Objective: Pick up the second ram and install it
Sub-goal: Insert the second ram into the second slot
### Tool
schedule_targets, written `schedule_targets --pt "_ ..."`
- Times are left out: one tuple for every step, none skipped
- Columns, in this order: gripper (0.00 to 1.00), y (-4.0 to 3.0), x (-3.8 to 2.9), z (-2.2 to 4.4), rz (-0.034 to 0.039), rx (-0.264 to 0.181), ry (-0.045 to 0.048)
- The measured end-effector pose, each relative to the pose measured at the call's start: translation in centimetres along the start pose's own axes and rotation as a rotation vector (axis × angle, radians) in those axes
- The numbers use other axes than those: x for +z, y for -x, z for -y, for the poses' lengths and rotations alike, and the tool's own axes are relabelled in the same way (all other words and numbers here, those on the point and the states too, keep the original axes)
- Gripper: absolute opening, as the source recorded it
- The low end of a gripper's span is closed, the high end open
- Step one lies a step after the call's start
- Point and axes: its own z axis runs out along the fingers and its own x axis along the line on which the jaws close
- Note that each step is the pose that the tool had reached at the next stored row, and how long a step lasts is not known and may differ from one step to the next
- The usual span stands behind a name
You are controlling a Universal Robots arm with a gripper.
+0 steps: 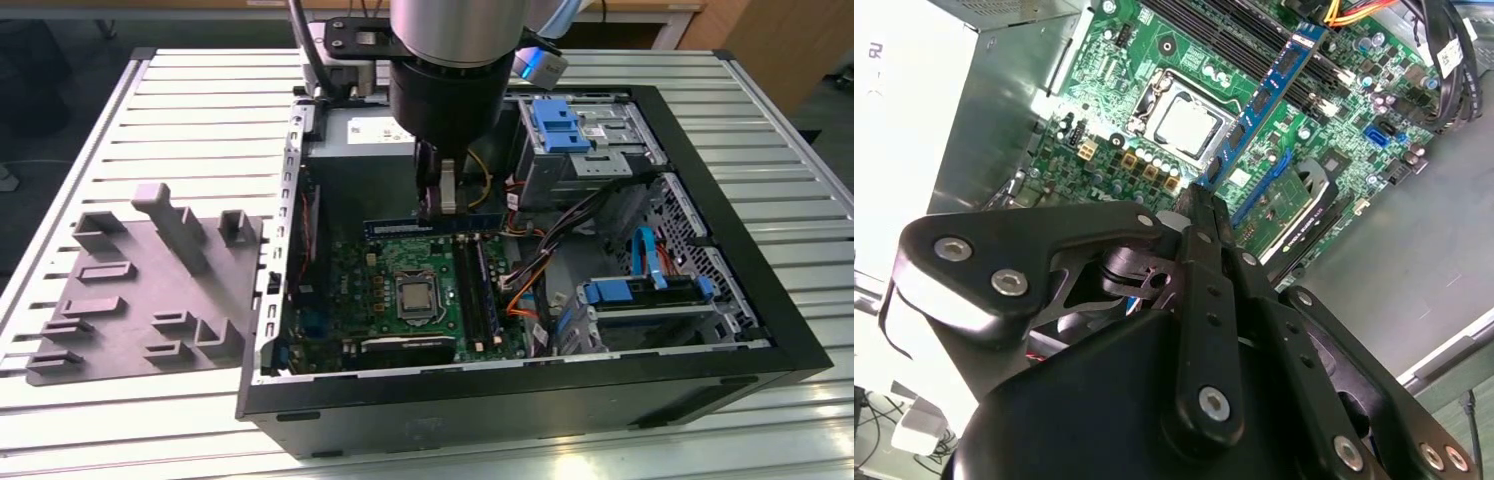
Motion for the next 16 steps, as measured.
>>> schedule_targets --pt "0.11 0.0 0.0 0.0 0.0001 0.004 -0.0002" --pt "0.11 0.0 0.0 0.0 0.0003 0.01 -0.0003" --pt "0.11 0.0 0.0 0.0 0.0005 0.015 -0.0004" --pt "0.11 0.0 0.0 0.0 0.0007 0.02 -0.0004" --pt "0.11 0.0 0.0 0.0 0.0008 0.026 -0.0006" --pt "0.11 0.0 0.0 0.0 0.0011 0.032 -0.0007" --pt "0.11 0.0 0.0 0.0 0.0013 0.037 -0.0009" --pt "0.11 0.0 0.0 0.0 0.0014 0.042 -0.001" --pt "0.11 0.0 0.0 0.0 0.0016 0.048 -0.0011" --pt "0.11 0.0 0.0 0.0 0.0018 0.052 -0.0012" --pt "0.11 0.0 0.0 0.0 0.0019 0.056 -0.0013" --pt "0.11 0.0 0.0 0.0 0.0021 0.06 -0.0014" --pt "0.11 0.0 0.0 0.0 0.0024 0.068 -0.0016" --pt "0.11 0.0 0.0 0.0 0.0025 0.072 -0.0016" --pt "0.11 0.0 0.0 0.0 0.0027 0.076 -0.0017" --pt "0.11 0.0 0.0 0.0 0.0027 0.079 -0.0018"
